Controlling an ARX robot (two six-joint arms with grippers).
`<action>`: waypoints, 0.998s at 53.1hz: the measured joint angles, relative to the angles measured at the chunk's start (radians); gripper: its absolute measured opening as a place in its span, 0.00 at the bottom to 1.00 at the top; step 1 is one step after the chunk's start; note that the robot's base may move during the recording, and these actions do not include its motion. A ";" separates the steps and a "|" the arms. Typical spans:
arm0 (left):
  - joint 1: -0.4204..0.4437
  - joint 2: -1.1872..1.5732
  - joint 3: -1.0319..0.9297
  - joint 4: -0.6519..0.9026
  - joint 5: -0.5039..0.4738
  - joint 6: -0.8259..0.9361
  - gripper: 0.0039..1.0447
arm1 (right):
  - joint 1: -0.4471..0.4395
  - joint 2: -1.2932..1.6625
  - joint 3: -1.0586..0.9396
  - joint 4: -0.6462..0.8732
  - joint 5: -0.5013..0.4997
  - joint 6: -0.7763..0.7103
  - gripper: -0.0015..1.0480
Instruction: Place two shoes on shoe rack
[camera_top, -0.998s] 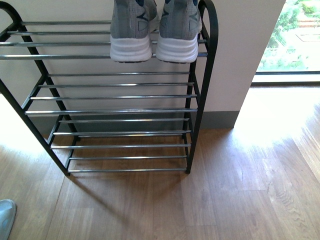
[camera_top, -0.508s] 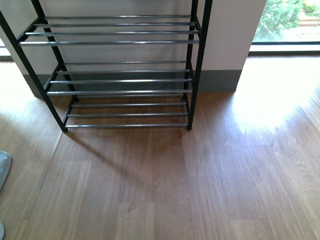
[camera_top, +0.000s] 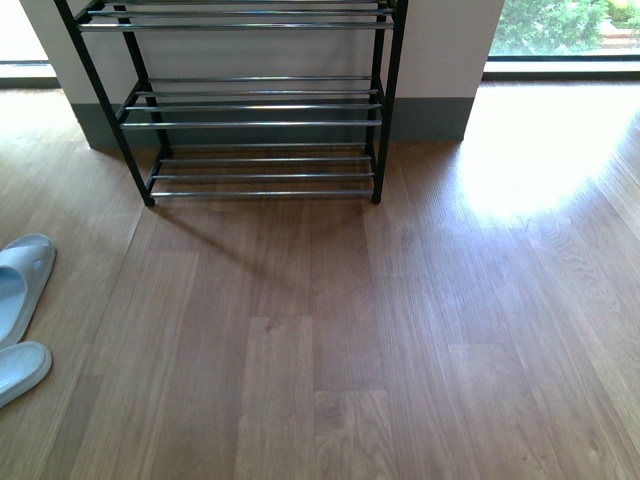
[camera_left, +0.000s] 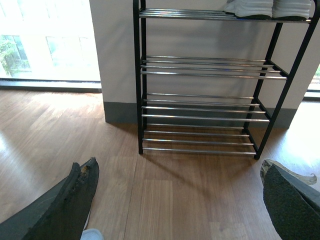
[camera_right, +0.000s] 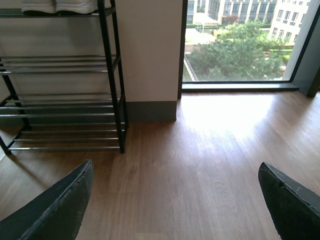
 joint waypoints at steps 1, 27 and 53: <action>0.000 0.000 0.000 0.000 0.000 0.000 0.91 | 0.000 0.000 0.000 0.000 0.000 0.000 0.91; 0.000 0.000 0.000 0.000 0.001 0.000 0.91 | 0.000 0.000 0.000 0.000 0.002 0.000 0.91; 0.000 0.000 0.000 0.000 -0.003 0.000 0.91 | -0.001 0.000 0.000 0.000 -0.005 0.000 0.91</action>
